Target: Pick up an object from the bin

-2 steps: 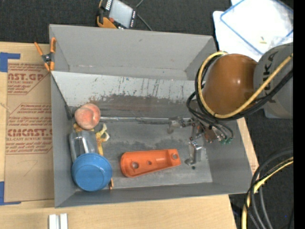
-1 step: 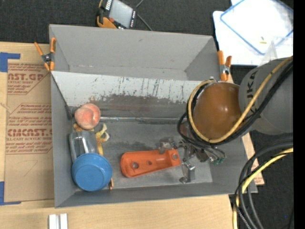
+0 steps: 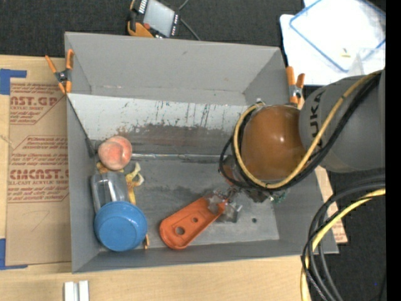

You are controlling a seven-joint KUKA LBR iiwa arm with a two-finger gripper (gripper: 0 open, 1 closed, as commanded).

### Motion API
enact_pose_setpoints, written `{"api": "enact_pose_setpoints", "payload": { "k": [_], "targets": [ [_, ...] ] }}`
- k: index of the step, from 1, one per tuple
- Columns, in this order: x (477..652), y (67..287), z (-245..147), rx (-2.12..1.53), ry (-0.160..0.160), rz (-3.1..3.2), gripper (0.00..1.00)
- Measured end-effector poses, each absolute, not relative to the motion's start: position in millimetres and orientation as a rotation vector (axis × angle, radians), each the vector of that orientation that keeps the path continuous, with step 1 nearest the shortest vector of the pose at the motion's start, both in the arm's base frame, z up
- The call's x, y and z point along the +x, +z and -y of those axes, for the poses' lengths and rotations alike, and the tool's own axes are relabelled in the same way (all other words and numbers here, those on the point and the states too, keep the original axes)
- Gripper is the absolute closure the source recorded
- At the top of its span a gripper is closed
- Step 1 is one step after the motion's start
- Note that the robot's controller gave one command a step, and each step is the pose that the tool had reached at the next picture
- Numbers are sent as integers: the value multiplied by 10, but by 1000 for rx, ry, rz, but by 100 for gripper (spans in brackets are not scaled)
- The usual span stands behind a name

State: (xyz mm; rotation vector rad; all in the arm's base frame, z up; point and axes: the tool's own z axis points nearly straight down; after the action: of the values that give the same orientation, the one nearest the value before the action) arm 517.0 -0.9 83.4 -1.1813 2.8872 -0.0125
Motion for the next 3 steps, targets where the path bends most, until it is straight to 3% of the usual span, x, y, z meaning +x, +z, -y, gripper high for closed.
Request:
{"api": "enact_pose_setpoints", "payload": {
  "k": [2,3],
  "targets": [
    [5143,827,-99,-1190,-10,-2882,100],
    [5124,1510,-121,-1200,-14,-2873,100]
  ]
}}
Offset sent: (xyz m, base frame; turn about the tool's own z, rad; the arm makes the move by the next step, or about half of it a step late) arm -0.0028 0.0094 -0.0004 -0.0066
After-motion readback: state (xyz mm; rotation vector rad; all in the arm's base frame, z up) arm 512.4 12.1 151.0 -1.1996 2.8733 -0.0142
